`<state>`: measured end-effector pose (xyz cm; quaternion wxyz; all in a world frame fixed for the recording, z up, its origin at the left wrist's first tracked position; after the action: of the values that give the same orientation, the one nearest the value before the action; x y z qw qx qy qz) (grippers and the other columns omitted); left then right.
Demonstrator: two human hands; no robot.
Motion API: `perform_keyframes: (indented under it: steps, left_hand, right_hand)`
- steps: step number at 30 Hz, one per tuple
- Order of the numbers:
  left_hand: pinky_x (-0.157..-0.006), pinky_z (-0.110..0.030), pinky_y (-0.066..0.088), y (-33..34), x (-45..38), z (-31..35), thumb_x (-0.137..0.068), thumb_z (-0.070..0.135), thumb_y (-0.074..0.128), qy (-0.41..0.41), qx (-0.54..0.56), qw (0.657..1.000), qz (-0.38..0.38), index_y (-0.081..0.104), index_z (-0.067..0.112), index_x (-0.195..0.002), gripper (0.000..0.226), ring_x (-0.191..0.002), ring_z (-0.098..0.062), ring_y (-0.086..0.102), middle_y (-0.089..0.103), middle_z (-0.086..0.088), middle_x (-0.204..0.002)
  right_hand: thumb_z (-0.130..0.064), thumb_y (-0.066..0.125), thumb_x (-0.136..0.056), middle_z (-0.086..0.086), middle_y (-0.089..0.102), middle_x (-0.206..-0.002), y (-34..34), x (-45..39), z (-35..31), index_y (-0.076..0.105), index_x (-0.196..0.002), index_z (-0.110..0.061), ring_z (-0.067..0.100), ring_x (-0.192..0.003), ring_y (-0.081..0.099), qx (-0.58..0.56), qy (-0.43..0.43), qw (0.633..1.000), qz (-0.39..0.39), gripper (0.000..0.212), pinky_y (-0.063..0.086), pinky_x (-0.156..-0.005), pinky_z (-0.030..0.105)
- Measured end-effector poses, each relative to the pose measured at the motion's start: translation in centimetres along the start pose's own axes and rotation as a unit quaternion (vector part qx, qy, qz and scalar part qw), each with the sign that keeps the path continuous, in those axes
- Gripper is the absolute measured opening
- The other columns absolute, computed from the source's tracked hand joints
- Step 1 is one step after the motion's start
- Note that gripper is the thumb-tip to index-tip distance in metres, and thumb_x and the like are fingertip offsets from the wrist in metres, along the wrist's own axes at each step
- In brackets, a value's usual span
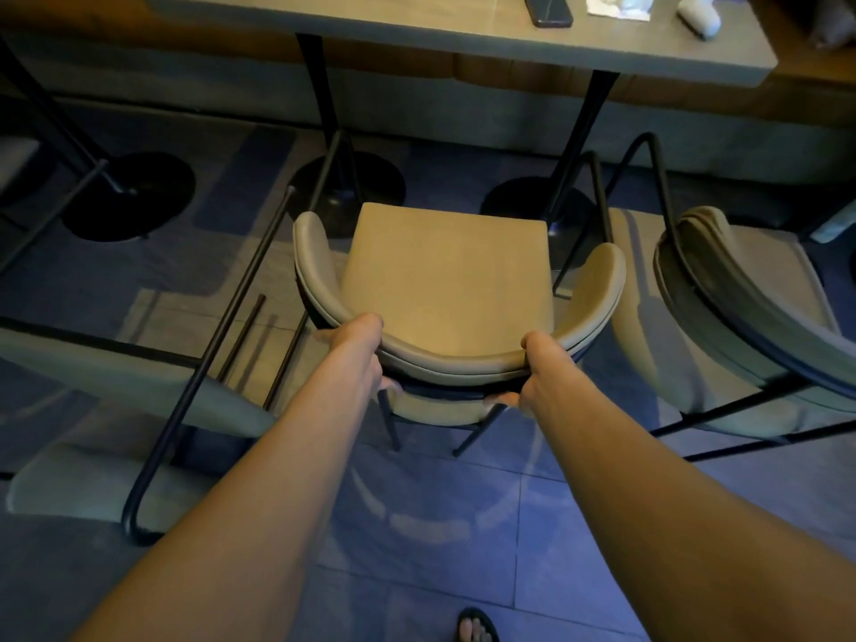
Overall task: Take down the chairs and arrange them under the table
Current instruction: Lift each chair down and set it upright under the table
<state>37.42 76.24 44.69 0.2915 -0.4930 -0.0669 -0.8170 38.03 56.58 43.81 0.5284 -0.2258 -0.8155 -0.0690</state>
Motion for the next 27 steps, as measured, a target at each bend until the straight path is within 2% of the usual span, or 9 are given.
perform_keyframes:
  steps: [4, 7, 11, 15, 19, 21, 23, 25, 27]
  left_hand:
    - [-0.079, -0.079, 0.039, 2.0, -0.5, 1.4, -0.094, 0.021, 0.058, -0.006, -0.025, 1.0, -0.016, 0.017, 0.02, -0.154, 0.073, -0.136, -0.046, 0.032, 0.033, -0.006, -0.153]
    - [-0.084, -0.076, 0.041, 3.7, -0.7, 2.8, -0.097, 0.023, 0.054, -0.01, -0.028, 0.999, -0.027, 0.016, 0.021, -0.156, 0.07, -0.138, -0.044, 0.031, 0.032, -0.006, -0.155]
    - [-0.081, -0.074, 0.045, 6.1, -1.0, 4.5, -0.096, 0.022, 0.055, 0.001, -0.037, 0.999, -0.039, 0.017, 0.019, -0.155, 0.071, -0.137, -0.045, 0.032, 0.035, -0.007, -0.153]
    - [-0.082, -0.075, 0.044, 7.1, -1.2, 5.3, -0.096, 0.024, 0.056, -0.002, -0.048, 0.998, -0.036, 0.016, 0.021, -0.155, 0.071, -0.137, -0.047, 0.031, 0.032, -0.007, -0.155]
    - [-0.061, -0.071, 0.046, 6.8, -1.2, 5.2, -0.092, 0.029, 0.062, -0.003, -0.033, 0.998, -0.043, 0.02, 0.026, -0.154, 0.076, -0.135, -0.047, 0.035, 0.035, -0.008, -0.153]
    - [-0.055, -0.069, 0.046, 6.5, -1.2, 5.2, -0.09, 0.037, 0.063, 0.005, -0.012, 0.998, -0.06, 0.018, 0.028, -0.155, 0.08, -0.137, -0.045, 0.034, 0.034, -0.004, -0.155]
    - [-0.049, -0.066, 0.047, 6.0, -1.3, 4.8, -0.084, 0.049, 0.067, 0.022, 0.014, 0.996, -0.089, 0.017, 0.033, -0.155, 0.089, -0.139, -0.04, 0.034, 0.032, -0.001, -0.157]
    - [-0.054, -0.055, 0.055, 5.3, -0.9, 3.8, -0.075, 0.062, 0.069, 0.035, 0.032, 0.991, -0.122, 0.018, 0.035, -0.155, 0.099, -0.141, -0.033, 0.034, 0.029, 0.002, -0.158]
    - [-0.072, -0.046, 0.057, 3.7, 0.5, 2.1, -0.079, 0.067, 0.061, 0.037, 0.03, 0.987, -0.152, 0.019, 0.03, -0.156, 0.094, -0.141, -0.03, 0.036, 0.027, 0.0, -0.16]
  right_hand:
    - [-0.02, 0.058, -0.087, 0.011, 0.05, -0.136, 0.2, -1.5, -2.0, 0.041, -0.138, -0.019, 0.043, -0.12, 0.051, 0.009, 0.0, 1.0, -0.001, 0.053, 0.04, -0.048, 0.071]
    - [-0.022, 0.059, -0.087, 0.01, 0.051, -0.135, 0.2, -2.5, -3.9, 0.041, -0.139, -0.018, 0.043, -0.118, 0.052, 0.009, -0.003, 1.0, -0.003, 0.055, 0.035, -0.041, 0.074]
    - [-0.021, 0.064, -0.084, 0.01, 0.057, -0.128, 0.2, -4.0, -6.4, 0.048, -0.131, -0.019, 0.042, -0.114, 0.055, -0.001, -0.02, 1.0, -0.004, 0.05, 0.045, -0.038, 0.07]
    - [-0.021, 0.064, -0.082, 0.011, 0.056, -0.129, 0.4, -5.3, -7.6, 0.043, -0.134, -0.019, 0.043, -0.116, 0.054, 0.012, -0.025, 1.0, -0.004, 0.056, 0.045, -0.039, 0.07]
    - [-0.023, 0.063, -0.08, 0.012, 0.056, -0.129, 0.5, -5.1, -7.4, 0.041, -0.135, -0.02, 0.042, -0.114, 0.056, 0.018, -0.039, 0.999, -0.013, 0.059, 0.044, -0.045, 0.074]
    - [-0.032, 0.065, -0.078, 0.011, 0.056, -0.128, 0.5, -5.0, -7.5, 0.042, -0.133, -0.021, 0.042, -0.111, 0.058, 0.015, -0.043, 0.999, -0.019, 0.061, 0.048, -0.045, 0.072]
    - [-0.048, 0.065, -0.074, 0.011, 0.057, -0.129, 0.1, -5.0, -7.5, 0.044, -0.133, -0.022, 0.042, -0.106, 0.06, 0.018, -0.057, 0.998, -0.023, 0.067, 0.052, -0.043, 0.064]
    - [-0.068, 0.059, -0.074, 0.009, 0.056, -0.131, -0.4, -3.6, -6.6, 0.043, -0.136, -0.021, 0.039, -0.102, 0.062, -0.009, -0.062, 0.997, -0.037, 0.08, 0.056, -0.047, 0.057]
    - [-0.081, 0.044, -0.079, 0.009, 0.058, -0.128, -0.9, -1.5, -4.7, 0.041, -0.141, -0.017, 0.033, -0.103, 0.063, -0.016, -0.084, 0.995, -0.055, 0.089, 0.061, -0.066, 0.049]
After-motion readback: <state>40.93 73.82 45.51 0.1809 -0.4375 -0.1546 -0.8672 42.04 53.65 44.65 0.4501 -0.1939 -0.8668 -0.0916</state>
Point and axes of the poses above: each hand's wrist, its own x-axis away from the middle knuckle, its own y-axis out of the palm, z = x × y, the point moved 1 cm from there along -x, towards the middle knuckle
